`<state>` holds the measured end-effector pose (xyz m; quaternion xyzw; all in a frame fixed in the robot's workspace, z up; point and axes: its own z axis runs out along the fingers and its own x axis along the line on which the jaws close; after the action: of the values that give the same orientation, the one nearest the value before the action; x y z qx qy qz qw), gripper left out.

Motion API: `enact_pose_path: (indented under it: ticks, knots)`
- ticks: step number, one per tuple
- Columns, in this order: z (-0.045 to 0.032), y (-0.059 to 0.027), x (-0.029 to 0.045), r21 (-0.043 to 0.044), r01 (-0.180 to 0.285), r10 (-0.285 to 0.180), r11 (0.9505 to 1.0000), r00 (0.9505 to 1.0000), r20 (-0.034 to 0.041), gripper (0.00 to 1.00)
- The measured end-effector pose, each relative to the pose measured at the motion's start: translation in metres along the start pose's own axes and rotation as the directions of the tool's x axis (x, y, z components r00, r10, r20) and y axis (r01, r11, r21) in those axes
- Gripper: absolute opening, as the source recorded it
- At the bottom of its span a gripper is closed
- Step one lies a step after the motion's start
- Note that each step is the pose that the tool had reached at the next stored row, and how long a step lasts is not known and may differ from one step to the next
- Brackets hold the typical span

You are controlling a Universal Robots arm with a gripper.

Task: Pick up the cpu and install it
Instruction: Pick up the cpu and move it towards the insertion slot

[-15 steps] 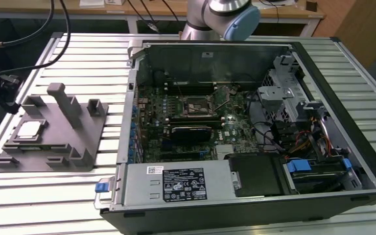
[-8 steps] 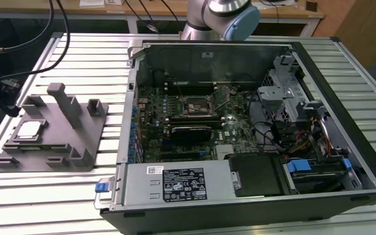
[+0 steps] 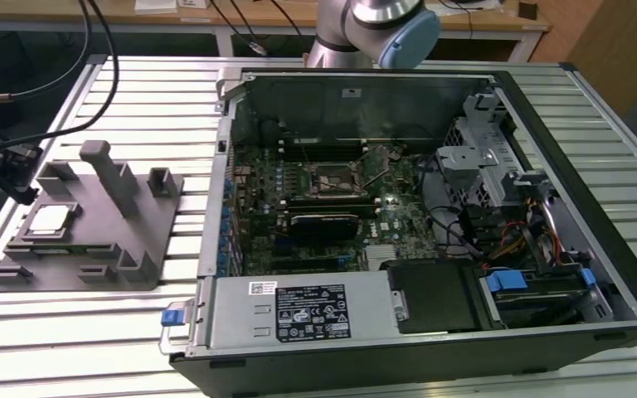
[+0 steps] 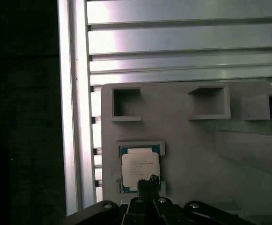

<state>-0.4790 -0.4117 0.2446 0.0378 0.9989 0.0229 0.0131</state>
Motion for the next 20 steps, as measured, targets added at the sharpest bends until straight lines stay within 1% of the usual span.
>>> enact_pose_path:
  ticks: [6,16,20]
  knots:
    - [0.0109,-0.0007,0.0023,0.0001,0.001,-0.001,1.0000,1.0000,-0.0001,0.11]
    - [0.0290,-0.0015,0.0032,-0.0002,0.013,-0.013,0.9999,0.9999,-0.0007,0.11]
    - [0.0335,-0.0007,0.0034,-0.0005,0.021,-0.021,0.9998,0.9998,-0.0010,0.11]
